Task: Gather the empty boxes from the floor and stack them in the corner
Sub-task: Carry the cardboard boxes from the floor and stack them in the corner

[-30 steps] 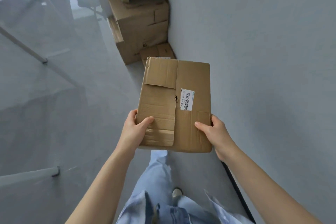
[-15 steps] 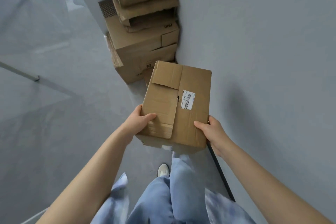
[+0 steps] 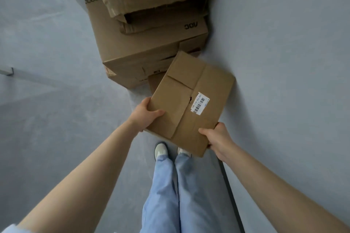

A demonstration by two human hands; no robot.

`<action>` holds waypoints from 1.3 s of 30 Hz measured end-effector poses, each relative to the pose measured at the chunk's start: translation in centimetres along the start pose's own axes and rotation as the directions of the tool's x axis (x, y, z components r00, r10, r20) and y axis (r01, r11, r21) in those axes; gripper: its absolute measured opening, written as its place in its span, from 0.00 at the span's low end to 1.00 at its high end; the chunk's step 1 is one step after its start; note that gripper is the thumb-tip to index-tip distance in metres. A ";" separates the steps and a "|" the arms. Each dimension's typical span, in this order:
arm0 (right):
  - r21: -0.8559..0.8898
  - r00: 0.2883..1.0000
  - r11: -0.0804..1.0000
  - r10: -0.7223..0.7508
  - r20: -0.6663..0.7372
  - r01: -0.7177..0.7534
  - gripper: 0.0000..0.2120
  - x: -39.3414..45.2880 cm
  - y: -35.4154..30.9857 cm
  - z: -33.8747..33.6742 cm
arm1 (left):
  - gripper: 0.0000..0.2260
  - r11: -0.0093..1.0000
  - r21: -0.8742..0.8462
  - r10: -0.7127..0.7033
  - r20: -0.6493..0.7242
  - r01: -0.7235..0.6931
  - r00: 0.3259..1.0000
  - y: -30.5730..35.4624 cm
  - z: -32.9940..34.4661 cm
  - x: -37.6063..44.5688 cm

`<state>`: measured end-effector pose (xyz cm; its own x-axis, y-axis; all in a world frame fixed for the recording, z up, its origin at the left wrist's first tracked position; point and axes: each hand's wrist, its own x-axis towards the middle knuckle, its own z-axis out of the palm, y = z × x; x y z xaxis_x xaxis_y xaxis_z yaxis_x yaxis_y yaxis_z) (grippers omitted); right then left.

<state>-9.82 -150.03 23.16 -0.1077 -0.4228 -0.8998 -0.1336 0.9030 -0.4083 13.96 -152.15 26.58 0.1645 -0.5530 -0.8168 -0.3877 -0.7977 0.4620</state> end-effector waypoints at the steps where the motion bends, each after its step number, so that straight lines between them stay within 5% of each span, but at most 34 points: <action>1: 0.023 1.000 1.000 0.018 -0.005 -0.018 0.30 2.6 -0.1 1.1 | 0.30 1.000 -0.016 0.015 -0.012 -0.015 1.000 -0.1 -0.1 2.9; 8: 0.165 0.985 0.974 0.164 -0.052 -0.154 0.12 10.7 0.8 7.6 | 0.32 0.994 -0.017 0.098 -0.195 -0.104 0.976 -2.3 -0.6 14.8; 15: 0.407 0.969 0.895 0.233 -0.084 -0.180 0.19 17.8 1.7 12.7 | 0.38 0.973 0.025 0.228 -0.299 -0.231 0.927 -3.2 1.1 22.9; 19: 0.428 0.973 0.892 0.206 -0.108 -0.141 0.20 21.0 1.8 14.0 | 0.38 0.953 -0.258 0.124 -0.148 -0.159 0.981 -5.7 2.8 24.3; 24: 0.377 0.959 0.883 0.275 0.072 -0.282 0.19 21.4 -0.3 11.9 | 0.32 0.870 -0.480 -0.084 0.083 0.114 0.993 -8.4 5.3 24.1; 27: 0.466 0.967 0.857 0.255 -0.014 -0.219 0.17 22.3 -2.1 8.3 | 0.32 0.803 -0.549 -0.154 0.186 0.232 0.970 -8.7 5.4 23.6; 39: 0.548 0.983 0.822 0.184 -0.002 -0.153 0.11 24.4 -5.4 2.5 | 0.29 0.841 -0.513 -0.153 0.080 0.173 0.985 -5.8 5.2 24.4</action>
<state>-9.25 -165.02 3.07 -0.1324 -0.2493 -0.9593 0.4463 0.8492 -0.2822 15.55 -159.77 2.18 0.1485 -0.4030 -0.9031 0.1674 -0.8898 0.4246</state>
